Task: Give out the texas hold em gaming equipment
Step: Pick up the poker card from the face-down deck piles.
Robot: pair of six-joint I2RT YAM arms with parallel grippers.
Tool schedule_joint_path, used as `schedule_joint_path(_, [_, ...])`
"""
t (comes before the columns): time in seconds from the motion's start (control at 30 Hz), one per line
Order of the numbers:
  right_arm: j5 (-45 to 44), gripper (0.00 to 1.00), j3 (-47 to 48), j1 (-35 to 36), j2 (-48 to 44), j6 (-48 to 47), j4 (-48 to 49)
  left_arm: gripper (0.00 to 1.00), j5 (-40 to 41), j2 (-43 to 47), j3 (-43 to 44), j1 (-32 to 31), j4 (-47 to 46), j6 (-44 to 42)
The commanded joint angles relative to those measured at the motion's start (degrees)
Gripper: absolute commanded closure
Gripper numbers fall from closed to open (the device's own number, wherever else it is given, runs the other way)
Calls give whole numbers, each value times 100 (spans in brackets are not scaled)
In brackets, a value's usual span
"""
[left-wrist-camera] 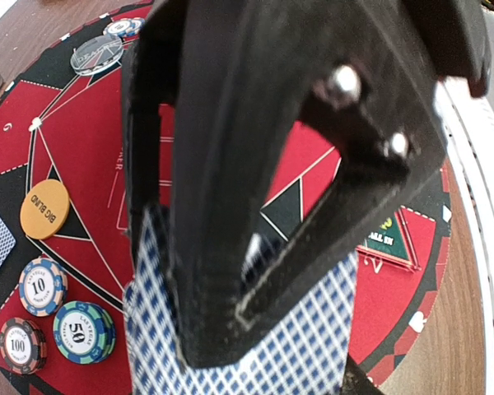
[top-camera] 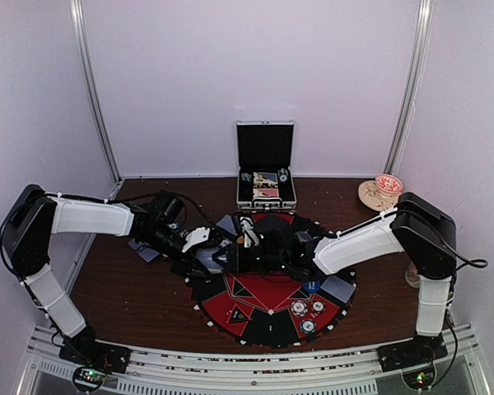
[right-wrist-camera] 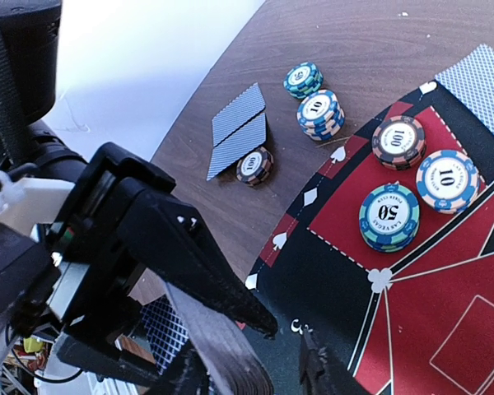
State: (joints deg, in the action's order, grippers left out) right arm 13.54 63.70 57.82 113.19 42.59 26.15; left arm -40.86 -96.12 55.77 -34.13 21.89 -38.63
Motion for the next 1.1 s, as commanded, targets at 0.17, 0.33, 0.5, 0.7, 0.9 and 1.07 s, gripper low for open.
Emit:
schedule_joint_path(0.17, [-78,74,-263,-266,-328,-111,-134,55,-362,15,39,-30,101,-88])
schedule_joint_path(0.33, [196,79,-330,-268,-498,-120,-64,55,-369,-21,49,-28,97,-92])
schedule_joint_path(0.5, [177,90,-393,-267,-614,-171,-138,55,-370,-18,48,-25,101,-92])
schedule_joint_path(0.7, [195,100,-617,-300,-840,-159,-82,55,-374,-16,48,-26,104,-84])
schedule_joint_path(0.9, [209,100,-1043,-521,-1348,-109,26,55,-383,-21,60,-30,124,-92])
schedule_joint_path(1.07, [187,100,-1479,-936,-1840,-42,126,55,-387,-13,63,-30,126,-92])
